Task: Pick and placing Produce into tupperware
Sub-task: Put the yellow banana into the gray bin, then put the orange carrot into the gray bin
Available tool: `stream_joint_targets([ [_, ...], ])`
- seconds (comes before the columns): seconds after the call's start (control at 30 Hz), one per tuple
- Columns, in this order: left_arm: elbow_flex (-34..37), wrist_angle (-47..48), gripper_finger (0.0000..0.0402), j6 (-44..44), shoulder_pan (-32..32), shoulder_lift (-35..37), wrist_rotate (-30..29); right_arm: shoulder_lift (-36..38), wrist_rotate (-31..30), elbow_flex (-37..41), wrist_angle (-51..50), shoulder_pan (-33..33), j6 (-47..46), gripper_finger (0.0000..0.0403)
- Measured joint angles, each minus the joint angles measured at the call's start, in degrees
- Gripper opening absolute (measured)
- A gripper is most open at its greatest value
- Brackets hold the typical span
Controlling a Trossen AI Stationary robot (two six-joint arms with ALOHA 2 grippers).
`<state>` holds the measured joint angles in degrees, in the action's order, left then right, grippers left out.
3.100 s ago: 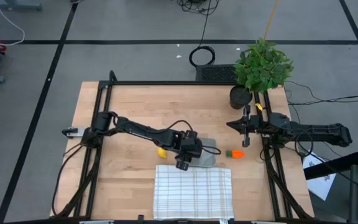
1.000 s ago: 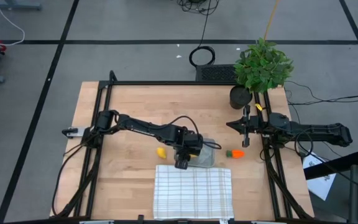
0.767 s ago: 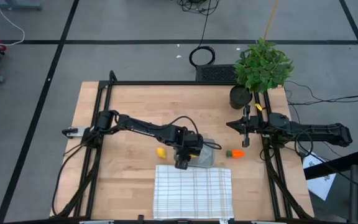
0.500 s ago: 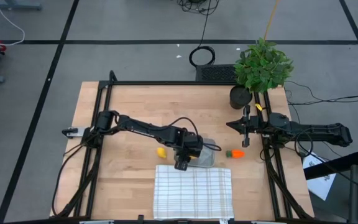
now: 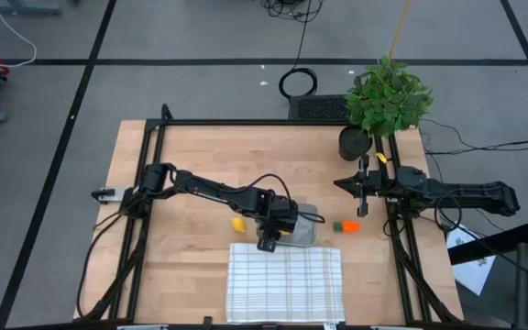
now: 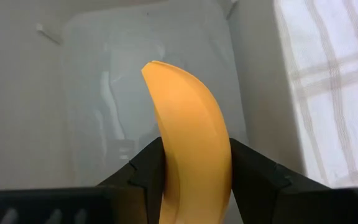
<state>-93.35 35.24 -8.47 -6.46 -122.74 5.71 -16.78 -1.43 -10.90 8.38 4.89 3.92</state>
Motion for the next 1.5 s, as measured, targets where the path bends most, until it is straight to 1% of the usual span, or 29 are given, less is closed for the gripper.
stream_joint_targets([
  [0.23,0.08,0.02,0.0150,-0.02,0.11,0.00,0.29,0.00,0.00,0.00,-0.01,0.00,-0.01,0.0000],
  [0.33,1.65,-2.54,0.0150,-0.02,0.11,0.04,0.29,-0.01,0.00,0.00,-0.02,0.00,-0.01,0.0000],
  [0.53,3.55,-4.81,0.0150,0.02,0.11,0.07,-0.08,0.00,0.00,0.00,-0.04,0.00,-0.02,0.0000],
  [0.9,3.68,-5.22,0.0151,0.11,0.39,0.09,0.02,0.00,0.00,0.00,-0.04,0.00,-0.02,0.0000],
  [1.0,3.68,-5.31,0.0166,0.15,0.39,0.09,0.05,0.00,0.00,0.00,-0.04,0.00,-0.02,0.0000],
  [1.17,3.68,-5.38,0.0208,0.00,0.39,0.09,0.07,0.00,0.00,0.00,-0.04,0.00,-0.02,0.0000],
  [1.27,3.68,-5.38,0.0227,-0.04,0.39,0.09,0.02,0.00,0.00,0.00,-0.04,0.00,-0.02,0.0000],
  [1.4,3.68,-5.35,0.0238,-0.60,0.39,0.09,-0.38,0.00,0.00,0.00,-0.04,0.00,-0.02,0.0000],
  [1.5,2.18,-2.96,0.0239,-1.18,0.39,-0.06,-0.85,0.00,-0.02,0.00,-0.04,0.00,-0.02,0.0000],
])
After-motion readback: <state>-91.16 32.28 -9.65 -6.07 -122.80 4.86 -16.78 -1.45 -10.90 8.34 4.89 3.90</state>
